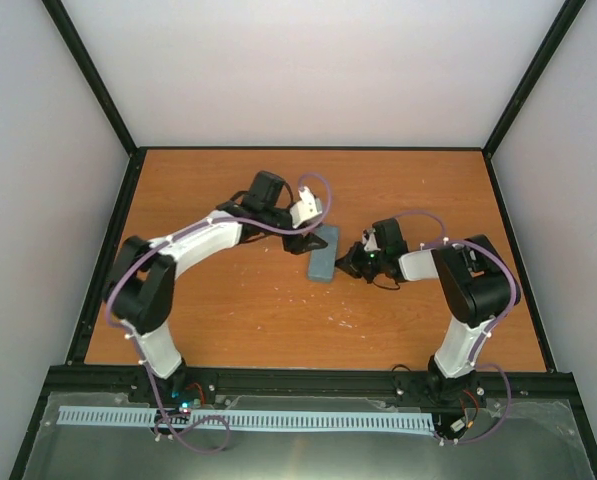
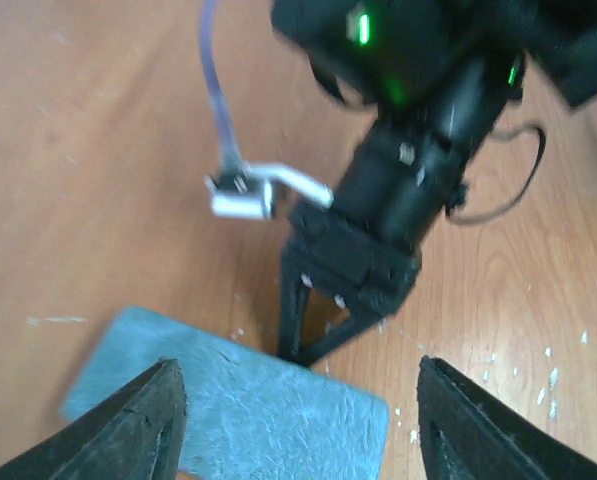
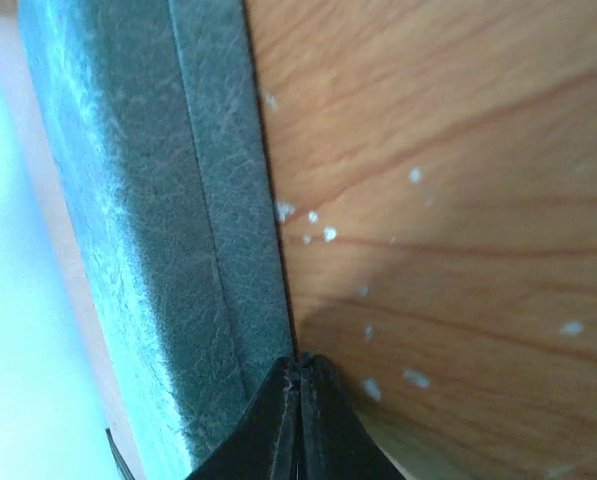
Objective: Organize the sunglasses
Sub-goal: Close the sunglasses case at the center of the board, then reset both arms
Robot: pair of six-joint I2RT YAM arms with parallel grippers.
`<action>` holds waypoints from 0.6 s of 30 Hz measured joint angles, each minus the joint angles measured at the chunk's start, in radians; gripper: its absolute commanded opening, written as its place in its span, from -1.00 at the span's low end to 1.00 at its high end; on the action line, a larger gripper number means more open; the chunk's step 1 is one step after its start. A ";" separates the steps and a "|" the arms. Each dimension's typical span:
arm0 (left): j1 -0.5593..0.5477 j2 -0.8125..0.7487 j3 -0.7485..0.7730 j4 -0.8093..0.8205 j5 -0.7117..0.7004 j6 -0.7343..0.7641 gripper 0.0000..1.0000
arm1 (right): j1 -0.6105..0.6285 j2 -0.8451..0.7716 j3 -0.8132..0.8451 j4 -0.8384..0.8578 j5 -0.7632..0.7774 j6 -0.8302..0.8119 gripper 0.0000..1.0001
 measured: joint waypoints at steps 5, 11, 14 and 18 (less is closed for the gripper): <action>0.023 -0.175 -0.042 0.038 -0.059 -0.032 0.97 | 0.032 -0.050 0.008 -0.116 0.042 -0.024 -0.93; 0.055 -0.305 -0.114 0.039 -0.193 -0.109 0.99 | 0.035 -0.245 0.069 -0.540 0.253 -0.134 -0.70; 0.082 -0.360 -0.174 0.017 -0.260 -0.132 1.00 | 0.031 -0.361 0.132 -0.703 0.346 -0.180 -0.65; 0.127 -0.422 -0.261 -0.049 -0.316 -0.136 1.00 | 0.024 -0.504 0.195 -0.862 0.436 -0.225 -0.64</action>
